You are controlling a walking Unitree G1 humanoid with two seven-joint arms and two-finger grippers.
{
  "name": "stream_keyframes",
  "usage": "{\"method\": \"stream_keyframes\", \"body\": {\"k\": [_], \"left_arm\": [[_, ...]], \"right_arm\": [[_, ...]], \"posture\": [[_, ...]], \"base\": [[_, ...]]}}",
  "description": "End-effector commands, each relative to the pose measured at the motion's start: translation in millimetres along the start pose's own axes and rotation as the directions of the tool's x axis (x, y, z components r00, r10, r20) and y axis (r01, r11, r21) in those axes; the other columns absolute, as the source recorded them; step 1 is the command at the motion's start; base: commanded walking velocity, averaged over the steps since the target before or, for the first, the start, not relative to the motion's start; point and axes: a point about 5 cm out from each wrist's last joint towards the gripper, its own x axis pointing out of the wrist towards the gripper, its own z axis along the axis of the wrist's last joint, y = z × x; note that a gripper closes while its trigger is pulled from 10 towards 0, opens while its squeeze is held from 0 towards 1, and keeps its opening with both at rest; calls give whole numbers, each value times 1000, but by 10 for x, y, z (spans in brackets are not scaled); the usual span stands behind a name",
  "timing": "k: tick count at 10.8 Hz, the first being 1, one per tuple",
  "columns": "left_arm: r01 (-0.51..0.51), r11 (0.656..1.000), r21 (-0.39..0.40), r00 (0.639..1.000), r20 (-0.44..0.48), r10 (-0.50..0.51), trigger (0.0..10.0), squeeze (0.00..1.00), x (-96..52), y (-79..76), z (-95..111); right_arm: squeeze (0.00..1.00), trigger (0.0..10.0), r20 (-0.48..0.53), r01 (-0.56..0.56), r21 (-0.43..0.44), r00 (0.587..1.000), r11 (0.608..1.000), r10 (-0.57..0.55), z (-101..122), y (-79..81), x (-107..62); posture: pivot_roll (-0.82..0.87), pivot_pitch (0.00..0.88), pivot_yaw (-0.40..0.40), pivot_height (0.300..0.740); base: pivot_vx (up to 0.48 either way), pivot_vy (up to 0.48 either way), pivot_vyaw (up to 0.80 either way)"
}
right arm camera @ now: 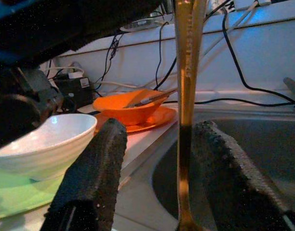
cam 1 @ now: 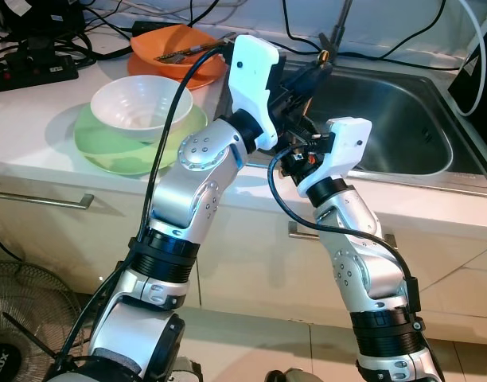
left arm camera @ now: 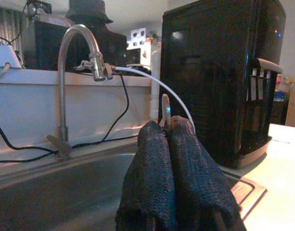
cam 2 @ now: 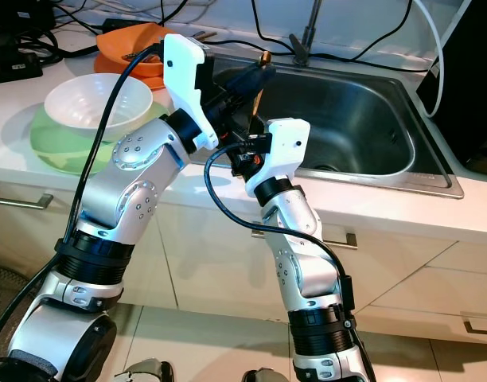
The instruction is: Kitchen organization
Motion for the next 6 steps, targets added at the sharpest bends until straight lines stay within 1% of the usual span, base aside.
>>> {"method": "stream_keyframes", "body": {"k": [1, 6], "left_arm": [[29, 1000, 0, 1000, 4, -29, 10000, 0, 7, -58, 21], [24, 1000, 7, 1000, -4, -24, 10000, 0, 0, -40, 10]], "right_arm": [[0, 0, 12, 17, -12, 1000, 1000, -17, 34, -39, 25], [0, 0, 18, 33, -4, 999, 999, -33, 34, -67, 25]], "posture": [[-37, 45, -60, 740], [-36, 54, -60, 740]], "base": [[0, 0, 0], [0, 0, 0]]}}
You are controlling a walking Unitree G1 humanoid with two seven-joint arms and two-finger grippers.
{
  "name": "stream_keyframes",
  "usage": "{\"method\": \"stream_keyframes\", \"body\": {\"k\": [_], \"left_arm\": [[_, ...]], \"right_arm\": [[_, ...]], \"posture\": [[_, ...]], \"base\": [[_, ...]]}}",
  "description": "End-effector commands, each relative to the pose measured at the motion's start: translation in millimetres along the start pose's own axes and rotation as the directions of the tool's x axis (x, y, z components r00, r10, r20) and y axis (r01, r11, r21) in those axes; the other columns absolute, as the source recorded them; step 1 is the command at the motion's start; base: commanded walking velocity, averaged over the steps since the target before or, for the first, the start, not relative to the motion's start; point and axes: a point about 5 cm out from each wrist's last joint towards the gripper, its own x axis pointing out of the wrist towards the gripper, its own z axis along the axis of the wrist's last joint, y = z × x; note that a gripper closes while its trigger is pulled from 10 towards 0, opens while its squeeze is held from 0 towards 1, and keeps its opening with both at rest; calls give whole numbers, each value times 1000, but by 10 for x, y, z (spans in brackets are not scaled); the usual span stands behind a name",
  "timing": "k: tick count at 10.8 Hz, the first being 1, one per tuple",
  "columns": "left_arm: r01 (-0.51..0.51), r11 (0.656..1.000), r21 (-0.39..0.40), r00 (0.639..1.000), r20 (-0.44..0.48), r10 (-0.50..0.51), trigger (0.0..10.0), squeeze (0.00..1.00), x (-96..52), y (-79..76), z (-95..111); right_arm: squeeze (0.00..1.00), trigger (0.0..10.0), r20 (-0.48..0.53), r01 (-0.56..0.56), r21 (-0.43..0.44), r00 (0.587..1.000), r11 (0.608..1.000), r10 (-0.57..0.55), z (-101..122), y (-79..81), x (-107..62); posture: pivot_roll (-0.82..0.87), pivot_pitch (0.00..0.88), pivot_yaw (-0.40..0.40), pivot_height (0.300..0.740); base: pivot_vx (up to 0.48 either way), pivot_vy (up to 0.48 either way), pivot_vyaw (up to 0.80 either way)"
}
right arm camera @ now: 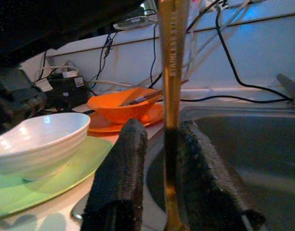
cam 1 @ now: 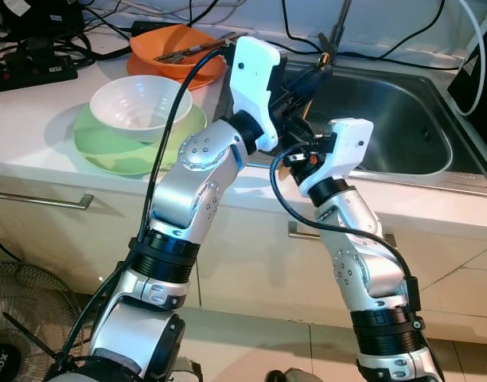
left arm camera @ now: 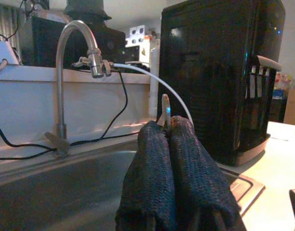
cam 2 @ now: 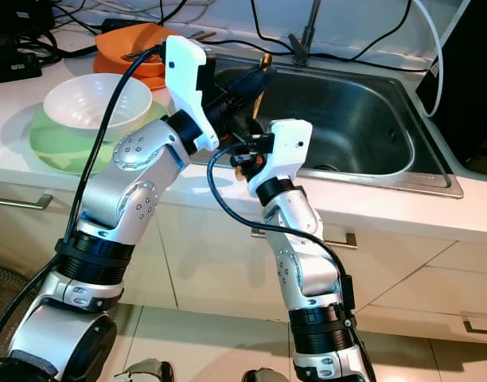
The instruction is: Kitchen organization
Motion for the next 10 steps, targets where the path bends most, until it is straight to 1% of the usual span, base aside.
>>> {"method": "stream_keyframes", "body": {"k": [1, 5, 7, 10], "left_arm": [[20, 1000, 8, 1000, 4, -20, 10000, 0, 5, -40, 23], [17, 1000, 13, 1000, -11, -17, 10000, 0, 3, -34, -10], [3, 1000, 9, 1000, -21, -3, 10000, 1000, -7, -15, -35], [-26, 1000, 5, 1000, -12, 26, 10000, 1000, -10, 32, -26]], "right_arm": [[0, 0, 25, 8, -7, 1000, 1000, -8, 57, -22, 29], [0, 0, 29, 13, -6, 999, 1000, -13, 60, -29, 33], [0, 0, 31, 19, -7, 999, 1000, -19, 63, -42, 34], [0, 0, 34, 27, -12, 999, 1000, -27, 72, -76, 33]], "posture": [[-36, 54, -60, 740], [-35, 51, -60, 740], [-34, 53, -62, 740], [-36, 51, -62, 740]], "base": [[0, 0, 0], [0, 0, 0], [0, 0, 0], [0, 0, 0]]}}
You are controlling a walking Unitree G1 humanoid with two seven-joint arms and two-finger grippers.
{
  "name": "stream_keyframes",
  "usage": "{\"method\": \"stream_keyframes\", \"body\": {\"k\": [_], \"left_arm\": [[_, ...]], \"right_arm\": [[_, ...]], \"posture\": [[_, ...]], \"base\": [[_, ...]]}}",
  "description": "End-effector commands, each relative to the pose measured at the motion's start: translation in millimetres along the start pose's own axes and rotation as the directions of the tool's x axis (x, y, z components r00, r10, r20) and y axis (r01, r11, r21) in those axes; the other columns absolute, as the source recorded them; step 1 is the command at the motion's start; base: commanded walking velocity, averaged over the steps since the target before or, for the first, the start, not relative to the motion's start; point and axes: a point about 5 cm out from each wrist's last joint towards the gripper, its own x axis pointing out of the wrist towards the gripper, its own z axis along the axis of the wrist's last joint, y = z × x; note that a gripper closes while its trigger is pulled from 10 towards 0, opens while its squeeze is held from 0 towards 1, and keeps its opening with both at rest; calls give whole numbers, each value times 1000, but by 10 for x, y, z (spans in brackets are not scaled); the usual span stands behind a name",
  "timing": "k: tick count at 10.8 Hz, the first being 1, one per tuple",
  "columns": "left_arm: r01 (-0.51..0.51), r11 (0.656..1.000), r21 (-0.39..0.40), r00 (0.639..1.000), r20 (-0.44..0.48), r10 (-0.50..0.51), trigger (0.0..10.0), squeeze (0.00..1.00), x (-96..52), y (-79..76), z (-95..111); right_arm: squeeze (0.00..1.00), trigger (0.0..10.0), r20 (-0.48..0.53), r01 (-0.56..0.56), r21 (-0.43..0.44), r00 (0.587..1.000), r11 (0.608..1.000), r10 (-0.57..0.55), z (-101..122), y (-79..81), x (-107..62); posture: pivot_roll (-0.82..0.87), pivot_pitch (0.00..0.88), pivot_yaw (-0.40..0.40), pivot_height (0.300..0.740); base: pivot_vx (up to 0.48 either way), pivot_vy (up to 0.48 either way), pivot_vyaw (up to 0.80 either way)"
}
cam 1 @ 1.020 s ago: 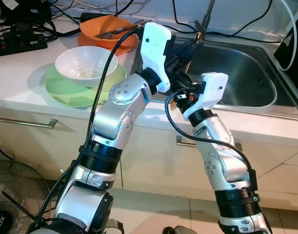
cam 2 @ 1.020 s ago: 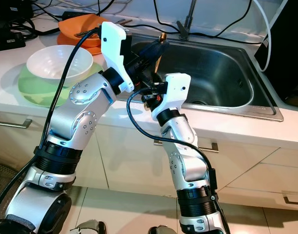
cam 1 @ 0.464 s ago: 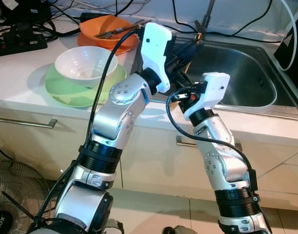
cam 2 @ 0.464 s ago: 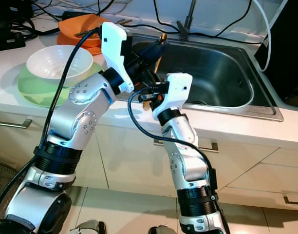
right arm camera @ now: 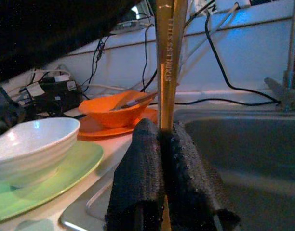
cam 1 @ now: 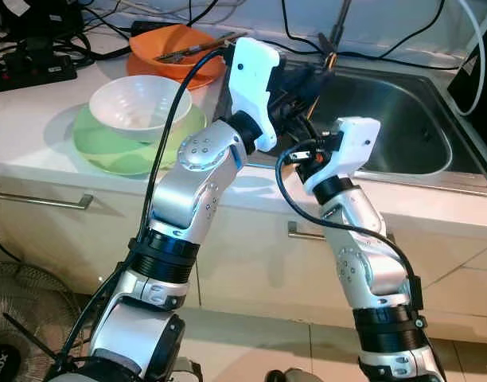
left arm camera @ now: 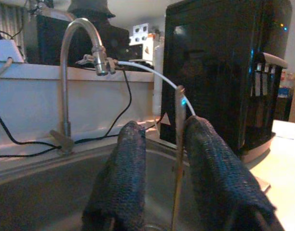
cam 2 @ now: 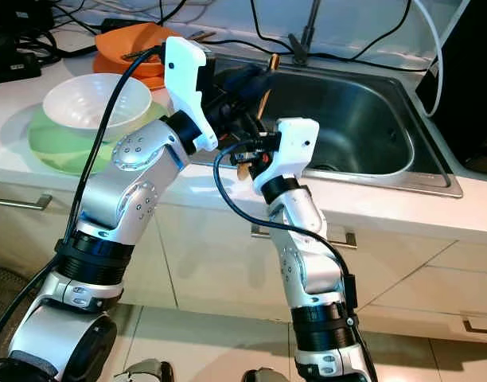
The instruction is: Kitchen organization
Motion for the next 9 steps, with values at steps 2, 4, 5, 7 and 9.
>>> {"method": "stream_keyframes", "body": {"k": [2, 4, 5, 7, 9], "left_arm": [[-29, 1000, 1, 1000, 4, 29, 10000, 1000, -8, 42, -1], [-185, 983, 2, 982, 26, 185, 10000, 0, -147, 287, 16], [-255, 967, 24, 967, 22, 255, 10000, 0, -258, 406, -3], [-300, 953, 52, 954, -11, 301, 10000, 0, -379, 460, -69], [-235, 970, 61, 962, -131, 241, 10000, 0, -538, 367, -285]], "right_arm": [[0, 0, 17, 18, -15, 1000, 1000, -18, 38, -59, 20], [0, 0, 19, 28, -25, 999, 999, -28, 47, -94, 22], [0, 0, 18, 31, -28, 999, 999, -31, 49, -113, 18], [0, 0, 16, 31, -37, 999, 999, -31, 41, -127, 36], [0, 10000, 14, 92, -75, 996, 993, -91, 49, -252, 111]], "posture": [[-35, 51, -65, 740], [-37, 51, -62, 740], [-30, 51, -66, 740], [-26, 47, -67, 740], [-19, 45, -70, 740]], "base": [[0, 0, 0], [0, 0, 0], [0, 0, 0], [0, 0, 0], [0, 0, 0]]}}
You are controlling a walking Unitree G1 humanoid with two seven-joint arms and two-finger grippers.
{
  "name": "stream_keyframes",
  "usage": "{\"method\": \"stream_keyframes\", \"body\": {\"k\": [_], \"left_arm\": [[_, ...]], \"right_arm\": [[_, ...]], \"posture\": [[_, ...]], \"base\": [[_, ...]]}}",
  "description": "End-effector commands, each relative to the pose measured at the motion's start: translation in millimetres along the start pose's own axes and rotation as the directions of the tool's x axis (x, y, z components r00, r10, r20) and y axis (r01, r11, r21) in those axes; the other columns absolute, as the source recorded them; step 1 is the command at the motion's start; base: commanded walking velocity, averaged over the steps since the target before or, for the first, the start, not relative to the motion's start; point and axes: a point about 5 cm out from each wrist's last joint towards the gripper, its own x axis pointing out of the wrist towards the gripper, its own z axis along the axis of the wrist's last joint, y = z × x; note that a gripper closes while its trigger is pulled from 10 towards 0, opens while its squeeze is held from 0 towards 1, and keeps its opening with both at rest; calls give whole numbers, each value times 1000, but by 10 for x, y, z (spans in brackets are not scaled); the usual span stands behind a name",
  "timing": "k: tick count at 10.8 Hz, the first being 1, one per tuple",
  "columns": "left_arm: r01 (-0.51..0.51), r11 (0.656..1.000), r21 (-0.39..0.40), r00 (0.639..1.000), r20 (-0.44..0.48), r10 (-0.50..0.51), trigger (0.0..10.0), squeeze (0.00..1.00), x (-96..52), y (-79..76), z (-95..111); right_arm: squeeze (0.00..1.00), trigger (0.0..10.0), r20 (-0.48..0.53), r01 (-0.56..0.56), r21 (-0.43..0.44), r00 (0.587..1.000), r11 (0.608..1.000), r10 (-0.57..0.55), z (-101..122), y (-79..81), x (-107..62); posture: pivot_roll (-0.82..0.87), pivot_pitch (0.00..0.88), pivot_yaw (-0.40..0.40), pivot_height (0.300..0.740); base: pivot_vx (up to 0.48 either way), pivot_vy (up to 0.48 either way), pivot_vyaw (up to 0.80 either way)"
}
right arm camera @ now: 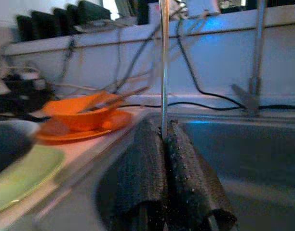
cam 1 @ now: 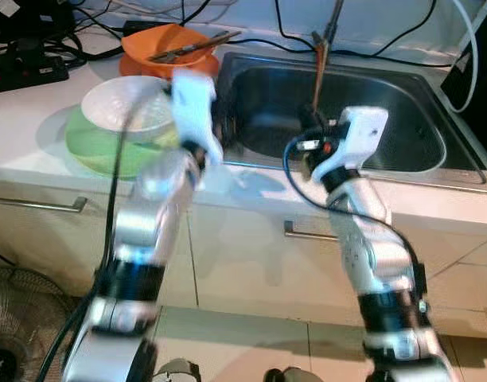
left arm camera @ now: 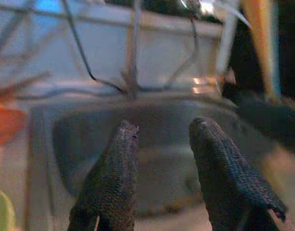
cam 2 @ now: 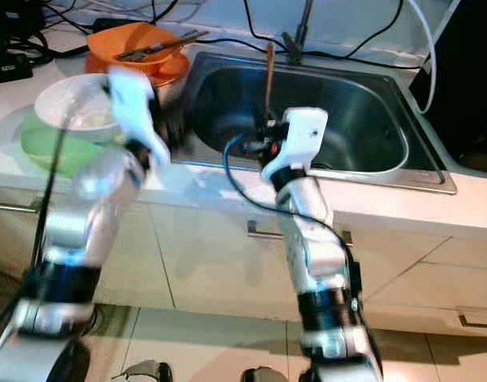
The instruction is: Kitchen organization
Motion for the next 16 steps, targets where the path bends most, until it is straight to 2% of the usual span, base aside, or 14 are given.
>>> {"method": "stream_keyframes", "body": {"k": [1, 2, 3, 5, 8, 9, 12, 16], "left_arm": [[80, 997, 22, 996, -52, -79, 10000, 0, -64, -122, -58], [112, 994, 18, 989, -100, -110, 10000, 0, -120, -175, -142], [166, 986, 13, 975, -152, -163, 10000, 0, -200, -268, -233], [230, 973, -12, 955, -189, -228, 10000, 0, -297, -421, -285], [252, 967, -33, 936, -244, -253, 10000, 0, -449, -496, -325], [251, 967, -36, 931, -266, -251, 10000, 0, -521, -520, -340], [215, 976, -40, 936, -276, -218, 10000, 0, -591, -568, -342], [130, 991, 0, 956, -265, -125, 10000, 0, -651, -509, -290]], "right_arm": [[0, 10000, 5, 51, -18, 999, 999, -51, 5, -135, 59], [0, 10000, 10, 85, -41, 996, 996, -85, 4, -211, 119], [0, 10000, 20, 128, -78, 992, 989, -127, 10, -311, 249], [0, 10000, -7, 155, -104, 988, 982, -157, -26, -385, 434], [0, 10000, -59, 135, -133, 988, 982, -144, -169, -334, 513], [0, 10000, -82, 132, -131, 986, 983, -144, -228, -324, 512], [0, 10000, -94, 140, -124, 984, 982, -152, -265, -334, 516], [0, 10000, -91, 163, -132, 980, 978, -176, -259, -366, 529]], "posture": [[-14, 45, -73, 740], [-7, 46, -77, 740], [7, 54, -83, 740], [41, 82, -98, 740], [74, 130, -112, 740], [86, 154, -117, 740], [95, 190, -128, 740], [126, 214, -127, 740]], "base": [[0, 0, 0], [0, 0, 0], [0, 0, 0], [0, 0, 0], [0, 0, 0], [0, 0, 0], [0, 0, 0], [0, 0, 0]]}}
